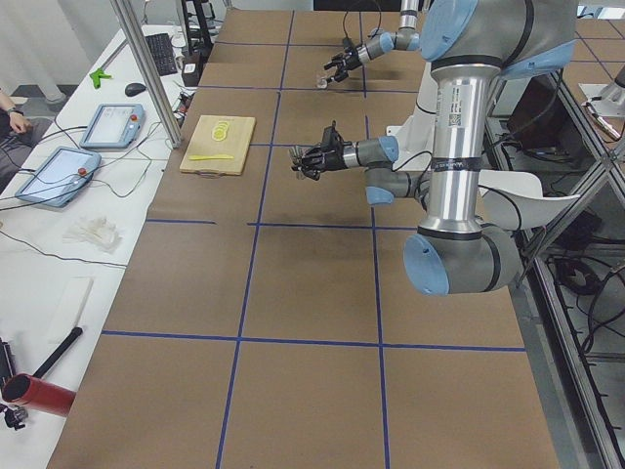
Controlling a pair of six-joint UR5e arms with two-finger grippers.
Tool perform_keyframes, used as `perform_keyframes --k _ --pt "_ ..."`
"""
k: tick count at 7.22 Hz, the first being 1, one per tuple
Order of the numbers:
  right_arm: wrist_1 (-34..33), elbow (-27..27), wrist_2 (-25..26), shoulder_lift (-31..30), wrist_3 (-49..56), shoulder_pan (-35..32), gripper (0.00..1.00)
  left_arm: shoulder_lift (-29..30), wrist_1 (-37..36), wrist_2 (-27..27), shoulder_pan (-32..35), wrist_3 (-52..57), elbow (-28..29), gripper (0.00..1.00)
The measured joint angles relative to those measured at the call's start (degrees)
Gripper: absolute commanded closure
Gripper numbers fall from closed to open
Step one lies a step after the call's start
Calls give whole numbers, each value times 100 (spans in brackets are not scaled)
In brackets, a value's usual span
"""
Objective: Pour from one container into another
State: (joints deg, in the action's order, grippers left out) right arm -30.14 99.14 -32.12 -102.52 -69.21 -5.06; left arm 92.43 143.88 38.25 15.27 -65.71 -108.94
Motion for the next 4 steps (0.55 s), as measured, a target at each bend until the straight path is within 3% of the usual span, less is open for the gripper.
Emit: perform_keyframes --k 4 --pt "7 -165 -290 216 152 -348 1 39 -6 16 60 -3 78 100"
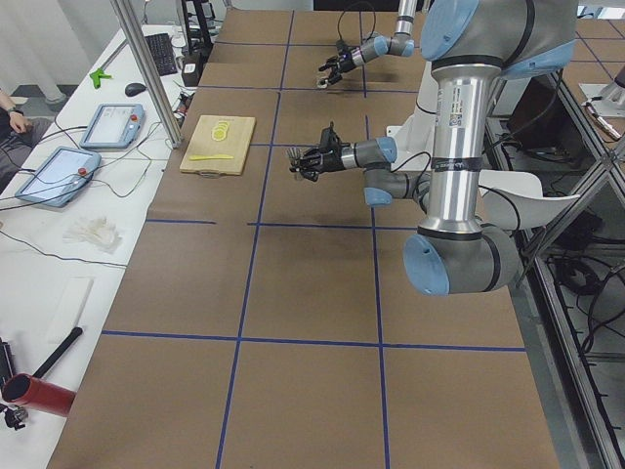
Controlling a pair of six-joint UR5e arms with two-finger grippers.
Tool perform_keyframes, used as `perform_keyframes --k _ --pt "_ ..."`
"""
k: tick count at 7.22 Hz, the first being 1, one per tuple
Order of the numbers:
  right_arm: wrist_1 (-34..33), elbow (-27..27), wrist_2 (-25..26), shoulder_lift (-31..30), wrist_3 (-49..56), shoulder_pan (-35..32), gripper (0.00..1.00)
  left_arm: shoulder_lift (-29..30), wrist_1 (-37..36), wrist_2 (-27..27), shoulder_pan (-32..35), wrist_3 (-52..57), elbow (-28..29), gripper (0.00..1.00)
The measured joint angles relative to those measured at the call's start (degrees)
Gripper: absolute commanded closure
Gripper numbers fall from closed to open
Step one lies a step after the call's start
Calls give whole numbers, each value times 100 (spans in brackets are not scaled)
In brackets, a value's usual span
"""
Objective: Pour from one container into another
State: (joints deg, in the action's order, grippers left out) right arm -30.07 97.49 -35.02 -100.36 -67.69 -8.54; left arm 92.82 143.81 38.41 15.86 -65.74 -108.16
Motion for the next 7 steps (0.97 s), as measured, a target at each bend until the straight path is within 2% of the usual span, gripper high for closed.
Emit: perform_keyframes --k 3,5,7 --pt "5 -47 -120 21 17 -31 2 41 0 2 4 0 37 100" --pt "2 -106 -134 80 19 -25 7 62 0 2 10 0 40 100" --pt "3 -198 -155 219 19 -29 20 73 -2 8 16 0 41 100"
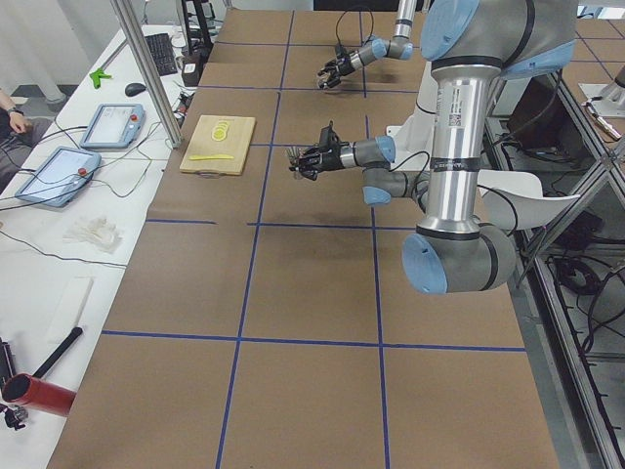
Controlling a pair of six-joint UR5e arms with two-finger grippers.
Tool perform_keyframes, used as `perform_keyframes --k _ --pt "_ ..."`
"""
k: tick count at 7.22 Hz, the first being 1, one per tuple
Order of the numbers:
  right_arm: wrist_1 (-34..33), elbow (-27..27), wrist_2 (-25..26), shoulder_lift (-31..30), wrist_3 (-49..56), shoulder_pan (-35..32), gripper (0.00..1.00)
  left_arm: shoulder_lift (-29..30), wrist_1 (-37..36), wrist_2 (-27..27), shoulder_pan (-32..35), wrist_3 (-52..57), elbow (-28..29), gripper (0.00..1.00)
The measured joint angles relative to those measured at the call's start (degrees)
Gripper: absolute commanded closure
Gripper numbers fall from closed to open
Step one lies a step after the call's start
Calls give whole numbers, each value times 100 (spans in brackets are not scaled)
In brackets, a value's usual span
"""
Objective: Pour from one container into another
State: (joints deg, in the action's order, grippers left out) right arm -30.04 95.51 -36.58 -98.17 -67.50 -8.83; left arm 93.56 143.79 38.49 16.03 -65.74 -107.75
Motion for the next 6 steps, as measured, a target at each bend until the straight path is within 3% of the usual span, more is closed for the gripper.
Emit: perform_keyframes --k 3,4,6 --pt "7 -21 -57 26 0 -15 24 10 0 -1 5 0 0 100" --pt "7 -25 -61 22 0 -19 34 22 0 0 5 0 0 100" --pt "7 -24 -70 9 0 -31 97 60 0 14 6 -2 0 100"
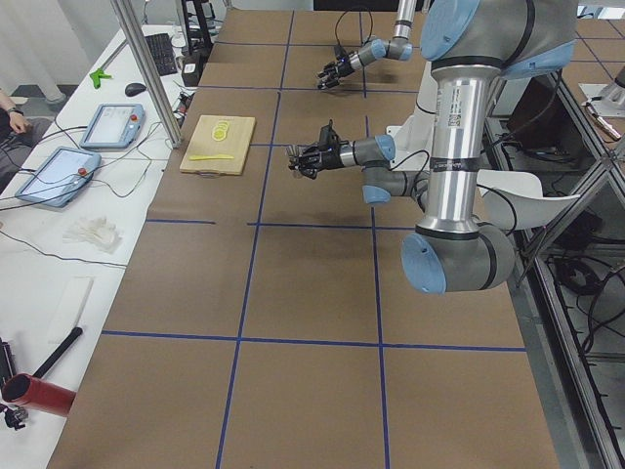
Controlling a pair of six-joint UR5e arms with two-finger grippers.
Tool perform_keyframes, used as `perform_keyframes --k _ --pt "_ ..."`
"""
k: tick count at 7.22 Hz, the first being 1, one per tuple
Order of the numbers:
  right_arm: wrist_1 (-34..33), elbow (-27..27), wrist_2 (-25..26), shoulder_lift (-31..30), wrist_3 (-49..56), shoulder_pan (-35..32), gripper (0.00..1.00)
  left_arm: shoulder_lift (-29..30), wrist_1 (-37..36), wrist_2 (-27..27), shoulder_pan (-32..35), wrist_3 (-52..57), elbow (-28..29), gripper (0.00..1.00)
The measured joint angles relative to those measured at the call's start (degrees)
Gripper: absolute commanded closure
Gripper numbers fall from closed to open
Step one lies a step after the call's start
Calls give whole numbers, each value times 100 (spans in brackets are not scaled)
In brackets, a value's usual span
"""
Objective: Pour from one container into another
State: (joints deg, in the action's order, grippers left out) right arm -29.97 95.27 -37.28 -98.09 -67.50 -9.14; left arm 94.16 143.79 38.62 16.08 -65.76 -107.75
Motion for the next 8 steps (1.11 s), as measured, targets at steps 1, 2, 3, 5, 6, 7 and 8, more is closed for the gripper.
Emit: perform_keyframes --k 1,2,3,5,6,7,8 --pt "2 8 -41 -11 14 -17 100 30 0 25 3 -4 0 100" --pt "87 9 -139 -31 89 -56 100 52 0 40 9 -6 0 100" --pt "457 -13 -317 -81 341 -161 100 62 0 48 17 -6 0 100" --pt "1225 -43 -1029 -269 1166 -671 100 107 -2 56 22 -5 12 100" --pt "1352 -30 -1340 -305 1530 -927 100 244 -12 56 21 3 83 100" --pt "1414 1 -1652 -289 1869 -1180 100 481 -43 54 6 40 232 100" --pt "1450 86 -2091 -234 2258 -1517 100 764 -79 73 -19 204 399 100"
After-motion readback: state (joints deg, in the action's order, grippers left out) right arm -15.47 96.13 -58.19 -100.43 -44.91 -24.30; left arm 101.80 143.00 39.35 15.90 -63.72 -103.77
